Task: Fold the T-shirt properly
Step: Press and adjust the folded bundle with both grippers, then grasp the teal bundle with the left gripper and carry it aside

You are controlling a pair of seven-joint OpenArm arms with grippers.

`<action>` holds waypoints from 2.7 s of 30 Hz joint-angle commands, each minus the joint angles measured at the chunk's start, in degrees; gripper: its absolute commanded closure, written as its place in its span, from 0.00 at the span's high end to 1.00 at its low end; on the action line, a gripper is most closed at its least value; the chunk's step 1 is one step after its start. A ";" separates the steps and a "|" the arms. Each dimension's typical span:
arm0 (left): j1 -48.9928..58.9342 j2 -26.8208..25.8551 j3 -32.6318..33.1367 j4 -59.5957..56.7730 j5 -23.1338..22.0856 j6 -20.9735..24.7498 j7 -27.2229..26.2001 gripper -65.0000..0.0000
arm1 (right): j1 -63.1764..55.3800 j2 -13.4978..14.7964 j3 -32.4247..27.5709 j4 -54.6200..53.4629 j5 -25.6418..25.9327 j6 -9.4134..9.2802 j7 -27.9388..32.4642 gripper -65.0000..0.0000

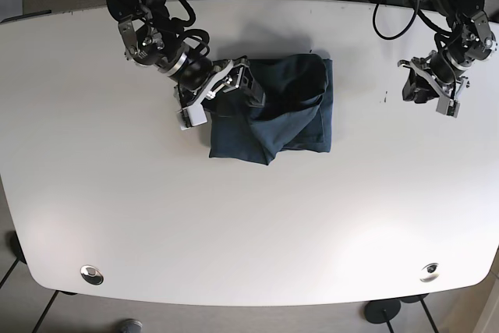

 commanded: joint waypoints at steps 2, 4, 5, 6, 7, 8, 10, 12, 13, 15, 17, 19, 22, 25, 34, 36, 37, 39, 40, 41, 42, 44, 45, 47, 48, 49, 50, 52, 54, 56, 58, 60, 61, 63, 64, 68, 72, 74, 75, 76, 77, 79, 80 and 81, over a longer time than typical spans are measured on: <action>-0.34 -1.00 -0.38 1.14 -0.80 -0.23 -1.10 0.25 | 1.80 -0.52 -0.29 -2.96 1.14 0.91 1.26 0.69; -0.34 -1.00 -0.38 1.14 -0.71 -0.23 -1.10 0.25 | 3.47 -2.02 -1.43 -5.95 1.05 0.91 1.26 0.69; -0.34 -1.00 -0.38 1.14 -0.53 -0.23 -1.10 0.25 | 4.70 -3.07 -2.22 -7.53 0.88 0.91 1.26 0.69; -0.34 -1.00 -0.38 1.14 -0.53 -0.23 -1.10 0.25 | 6.46 -4.04 -3.19 -9.11 0.88 0.91 1.26 0.69; -0.34 -1.00 -0.38 1.23 -0.53 -0.23 -1.10 0.25 | 8.22 -5.01 -4.60 -10.96 0.88 0.91 1.26 0.69; -0.25 -1.00 -0.30 1.49 -0.53 -0.23 -1.10 0.25 | 10.33 -6.41 -6.44 -12.98 0.88 0.91 1.43 0.69; 0.54 -0.47 -0.21 3.95 -0.53 -0.23 -1.10 0.25 | 16.30 -10.19 -9.61 -19.57 0.88 0.91 1.52 0.69; 0.98 0.58 0.58 6.50 -0.36 -0.23 -1.10 0.24 | 20.35 -13.97 -10.40 -23.97 0.88 0.91 1.43 0.69; 1.25 0.58 1.20 8.00 0.08 -0.23 -1.10 0.22 | 21.75 -15.55 -10.49 -25.02 0.88 0.91 1.43 0.69; 1.60 0.76 3.13 11.25 2.19 -0.23 -1.10 0.18 | 23.86 -17.40 -10.49 -25.81 0.88 0.91 1.52 0.69; 2.65 0.76 5.33 14.24 4.30 -0.23 -1.10 0.17 | 25.36 -17.58 -10.49 -25.55 1.14 0.91 1.52 0.69; 3.27 0.85 8.05 16.61 5.18 -0.23 -1.19 0.17 | 25.45 -17.23 -10.40 -23.62 1.14 0.91 1.43 0.69; 4.06 0.85 11.57 18.37 5.09 -0.23 -1.19 0.17 | 24.92 -12.30 -10.31 -18.87 1.14 0.91 1.52 0.69; 4.15 2.87 15.70 18.72 5.18 -0.23 -1.19 0.17 | 21.58 -6.32 -7.41 -12.80 1.14 0.91 1.43 0.68; 4.24 7.62 25.46 13.19 5.27 -0.23 -1.10 0.17 | 17.09 1.15 3.49 -16.06 -6.42 0.91 1.61 0.08; 4.32 7.70 25.37 11.25 5.27 -0.23 -1.10 0.16 | 18.94 -1.14 3.49 -18.52 -12.13 0.91 1.70 0.08; 4.59 7.70 25.29 10.37 5.27 -0.23 -1.28 0.15 | 19.82 -2.28 3.67 -19.57 -14.51 1.09 1.70 0.08; 4.67 7.35 25.29 8.97 5.18 -0.23 -1.37 0.08 | 21.75 -4.48 4.37 -22.30 -18.90 1.70 1.70 0.08; 4.67 7.35 25.20 8.53 5.18 -0.23 -1.37 0.07 | 22.81 -5.44 4.46 -23.53 -20.57 1.79 1.70 0.08; 4.67 7.35 25.20 8.09 5.18 -0.23 -1.37 0.07 | 23.78 -6.24 4.46 -24.67 -22.24 1.79 1.78 0.08; 4.59 7.35 25.20 6.86 5.18 -0.23 -1.37 0.07 | 24.74 -6.85 4.28 -26.69 -23.92 1.88 2.84 0.08; 3.36 7.27 25.20 4.48 5.18 -0.23 -1.37 0.07 | 25.18 -6.85 3.93 -29.68 -24.18 1.88 6.71 0.08; 2.56 7.27 25.20 3.60 5.18 -0.23 -1.37 0.07 | 25.18 -6.76 3.93 -30.47 -24.18 1.88 7.67 0.08; 0.98 6.47 25.20 1.14 5.18 -0.23 -1.37 0.07 | 24.92 -6.41 4.02 -31.18 -24.18 1.88 7.76 0.08; -0.07 6.21 25.20 0.00 5.18 -0.23 -1.37 0.07 | 24.39 -6.15 4.02 -31.26 -24.18 1.88 7.76 0.08; -1.57 6.30 25.29 -0.97 5.18 -0.23 -1.37 0.07 | 23.34 -5.36 4.02 -31.09 -24.18 1.88 7.76 0.08; -2.97 6.30 25.46 -1.85 5.27 -0.23 -1.19 0.07 | 22.46 -5.09 4.02 -30.91 -24.18 1.88 7.85 0.08; -6.05 6.12 25.64 -3.34 5.62 -0.23 -1.10 0.07 | 21.05 -4.83 4.19 -30.03 -24.18 1.88 7.85 0.08; -9.48 6.12 25.37 -5.10 8.78 -0.23 -1.10 0.07 | 19.29 -4.65 4.28 -29.24 -24.27 1.88 7.94 0.08; -14.75 6.12 25.37 -9.14 13.80 -0.23 -1.10 0.07 | 17.01 -3.42 4.28 -26.52 -24.27 1.88 7.94 0.08; -19.50 6.39 25.55 -13.10 16.08 -0.23 -1.10 0.08 | 14.99 -3.34 4.28 -24.85 -24.27 1.88 7.94 0.08; -24.95 6.47 26.43 -17.06 17.75 -0.23 -1.19 0.08 | 13.40 -3.25 4.28 -23.44 -24.27 1.88 7.94 0.08; -27.85 6.47 27.92 -19.08 17.75 -0.23 -1.37 0.08 | 12.08 -3.34 4.19 -22.74 -24.62 1.88 7.94 0.08; -31.46 6.47 30.12 -20.22 17.75 -0.23 -1.37 0.16 | 10.94 -3.51 4.02 -21.95 -24.62 1.88 7.94 0.08; -32.42 6.39 30.38 -20.22 17.75 -0.23 -1.37 0.22 | 10.50 -3.51 3.93 -21.95 -24.62 1.88 7.94 0.08; -36.12 6.21 30.30 -20.13 17.75 -0.23 -1.37 0.37 | 8.04 -4.57 1.82 -18.52 -24.62 1.53 7.85 0.08; -36.47 6.21 30.21 -17.41 17.66 -0.23 -1.37 0.37 | 7.07 -4.39 -3.28 -15.79 -24.62 1.17 7.59 0.08; -34.62 6.30 30.47 -12.22 17.75 0.34 -1.37 0.40 | 7.16 -4.39 -7.94 -15.53 -24.62 1.09 7.59 0.08; -33.13 6.39 30.47 -10.11 17.75 2.01 -1.37 0.44 | 7.25 -4.48 -9.61 -15.53 -24.62 1.00 7.59 0.08; -31.11 6.39 30.47 -6.07 17.75 4.65 -1.37 0.54 | 7.34 -5.09 -11.63 -15.44 -24.35 1.00 7.59 0.08; -29.52 6.47 30.47 -3.43 17.66 6.76 -1.37 0.60 | 7.34 -5.88 -13.21 -14.74 -24.62 1.00 7.50 0.08; -25.04 7.09 30.47 2.99 17.49 14.05 -1.37 0.69 | 7.34 -6.06 -16.29 -12.54 -24.71 1.00 7.50 0.08; -23.72 8.14 30.38 5.01 17.49 16.78 -1.37 0.71 | 7.34 -5.97 -16.55 -11.40 -24.71 1.00 7.50 0.08; -22.40 8.94 30.30 6.68 17.75 19.24 -1.37 0.73 | 7.34 -5.88 -16.38 -10.43 -24.71 1.00 7.41 0.08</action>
